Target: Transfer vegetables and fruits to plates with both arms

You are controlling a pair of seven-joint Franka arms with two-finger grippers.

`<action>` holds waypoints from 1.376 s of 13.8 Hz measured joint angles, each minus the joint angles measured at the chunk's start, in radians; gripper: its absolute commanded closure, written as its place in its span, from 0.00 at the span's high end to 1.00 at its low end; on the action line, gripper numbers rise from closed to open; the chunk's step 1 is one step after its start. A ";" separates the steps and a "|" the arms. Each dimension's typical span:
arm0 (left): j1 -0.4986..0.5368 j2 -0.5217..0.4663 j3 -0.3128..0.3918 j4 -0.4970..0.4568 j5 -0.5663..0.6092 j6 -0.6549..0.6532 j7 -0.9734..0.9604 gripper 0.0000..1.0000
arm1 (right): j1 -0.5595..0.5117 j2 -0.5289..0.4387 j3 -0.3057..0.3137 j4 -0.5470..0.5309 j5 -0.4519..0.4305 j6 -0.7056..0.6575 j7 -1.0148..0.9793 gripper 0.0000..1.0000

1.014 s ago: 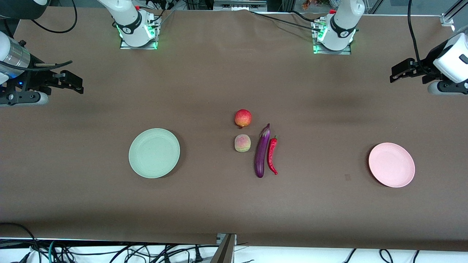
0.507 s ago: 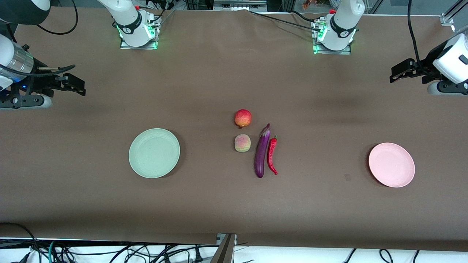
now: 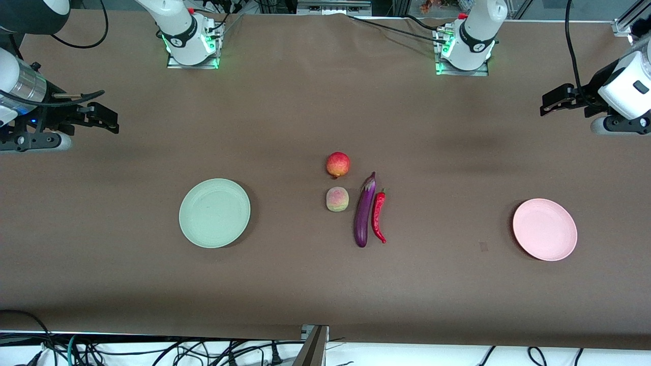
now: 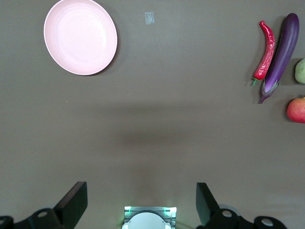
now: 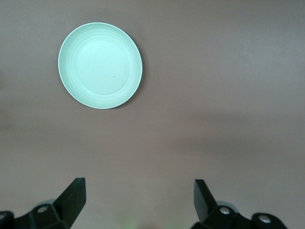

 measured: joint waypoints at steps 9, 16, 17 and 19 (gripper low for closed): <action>0.002 0.000 0.000 -0.019 0.000 0.009 0.000 1.00 | 0.000 0.001 0.000 0.000 0.000 0.000 0.000 1.00; 0.002 0.000 0.000 -0.019 0.000 0.009 0.000 1.00 | 0.000 0.025 0.000 0.000 0.000 0.001 0.000 1.00; 0.002 0.000 0.000 -0.020 0.000 0.010 0.000 1.00 | 0.000 0.028 0.001 0.000 0.000 0.001 0.000 1.00; 0.002 0.000 0.000 -0.023 -0.001 0.024 -0.001 1.00 | 0.000 0.030 0.001 0.000 0.000 0.002 0.000 1.00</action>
